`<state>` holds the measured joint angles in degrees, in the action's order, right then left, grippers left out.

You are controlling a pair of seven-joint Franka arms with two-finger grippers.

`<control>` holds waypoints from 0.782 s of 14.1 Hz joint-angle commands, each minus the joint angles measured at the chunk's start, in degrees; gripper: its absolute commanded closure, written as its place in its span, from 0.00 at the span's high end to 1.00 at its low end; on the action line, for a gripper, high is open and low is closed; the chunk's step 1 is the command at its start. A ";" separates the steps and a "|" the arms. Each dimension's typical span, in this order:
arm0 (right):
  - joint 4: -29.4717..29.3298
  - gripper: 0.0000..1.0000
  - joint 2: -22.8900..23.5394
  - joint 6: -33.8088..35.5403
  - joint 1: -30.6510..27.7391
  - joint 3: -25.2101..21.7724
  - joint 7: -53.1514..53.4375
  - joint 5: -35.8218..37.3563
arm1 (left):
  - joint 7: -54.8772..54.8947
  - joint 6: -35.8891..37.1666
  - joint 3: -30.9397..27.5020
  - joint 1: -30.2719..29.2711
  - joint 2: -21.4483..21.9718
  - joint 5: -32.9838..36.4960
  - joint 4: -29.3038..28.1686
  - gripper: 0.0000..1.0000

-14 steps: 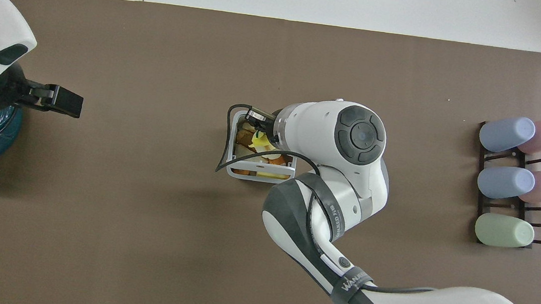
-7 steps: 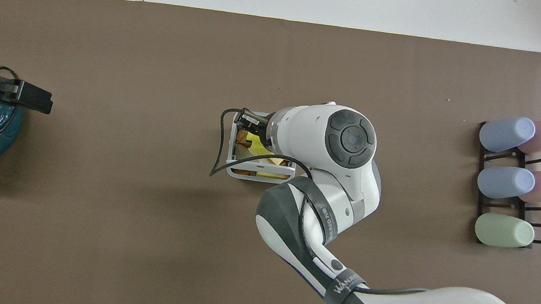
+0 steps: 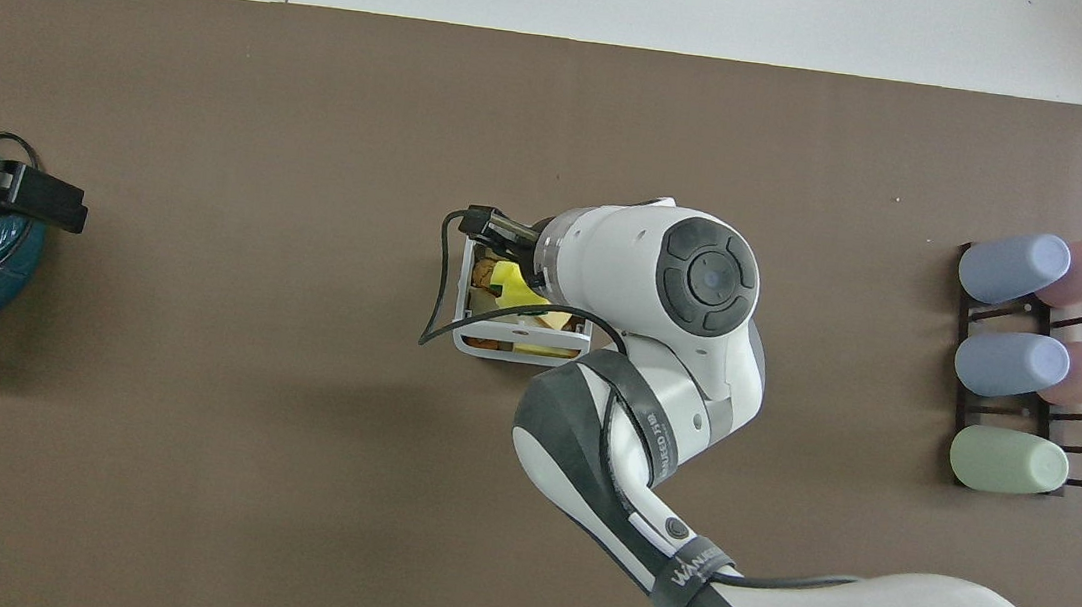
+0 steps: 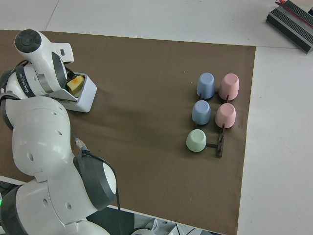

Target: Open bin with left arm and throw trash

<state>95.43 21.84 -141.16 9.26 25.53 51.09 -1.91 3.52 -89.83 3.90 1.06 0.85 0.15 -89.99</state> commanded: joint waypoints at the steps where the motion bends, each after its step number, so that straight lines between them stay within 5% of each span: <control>1: -1.12 1.00 -3.10 4.65 -2.91 -0.74 -1.42 5.21 | 0.09 0.80 -0.30 -0.36 0.56 0.64 0.16 1.00; 7: -1.03 1.00 -12.34 17.13 -17.85 -0.66 -25.13 9.38 | 0.17 -0.86 -0.30 -0.18 1.26 0.64 -1.42 1.00; 11: -1.12 1.00 -17.96 26.27 -22.44 -0.75 -30.53 8.77 | 0.35 -2.81 -0.30 -0.27 1.17 0.64 -1.42 1.00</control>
<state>93.43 7.29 -118.76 -11.72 24.06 21.89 6.42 3.52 -91.45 3.61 0.98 0.87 0.15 -90.25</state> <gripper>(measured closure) 0.000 0.000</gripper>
